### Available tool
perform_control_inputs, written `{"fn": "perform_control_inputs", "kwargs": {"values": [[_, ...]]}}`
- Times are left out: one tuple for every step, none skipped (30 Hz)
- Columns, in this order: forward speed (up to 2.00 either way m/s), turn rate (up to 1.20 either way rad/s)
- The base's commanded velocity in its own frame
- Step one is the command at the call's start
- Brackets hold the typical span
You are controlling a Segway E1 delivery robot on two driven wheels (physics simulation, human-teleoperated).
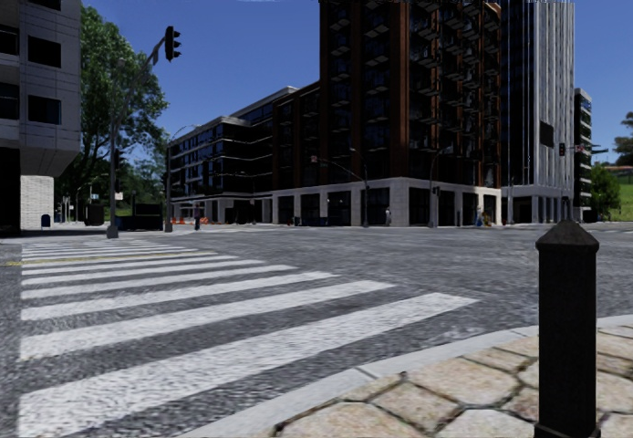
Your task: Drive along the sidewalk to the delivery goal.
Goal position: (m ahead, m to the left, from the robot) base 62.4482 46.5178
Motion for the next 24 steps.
{"fn": "perform_control_inputs", "kwargs": {"values": [[2.0, 0.62], [2.0, 0.63], [2.0, 0.63], [2.0, 0.63], [2.0, 0.63], [2.0, 0.63], [2.0, 0.63], [2.0, 0.63], [2.0, 0.63], [2.0, 0.63], [2.0, 0.63], [2.0, 0.63], [2.0, 0.63], [1.93, 0.63], [1.87, 0.62], [1.79, 0.61], [1.79, 0.61], [1.7, 0.6], [1.66, 0.58], [1.64, 0.55], [1.64, 0.55], [1.62, 0.53], [1.59, 0.53], [1.58, 0.51]]}}
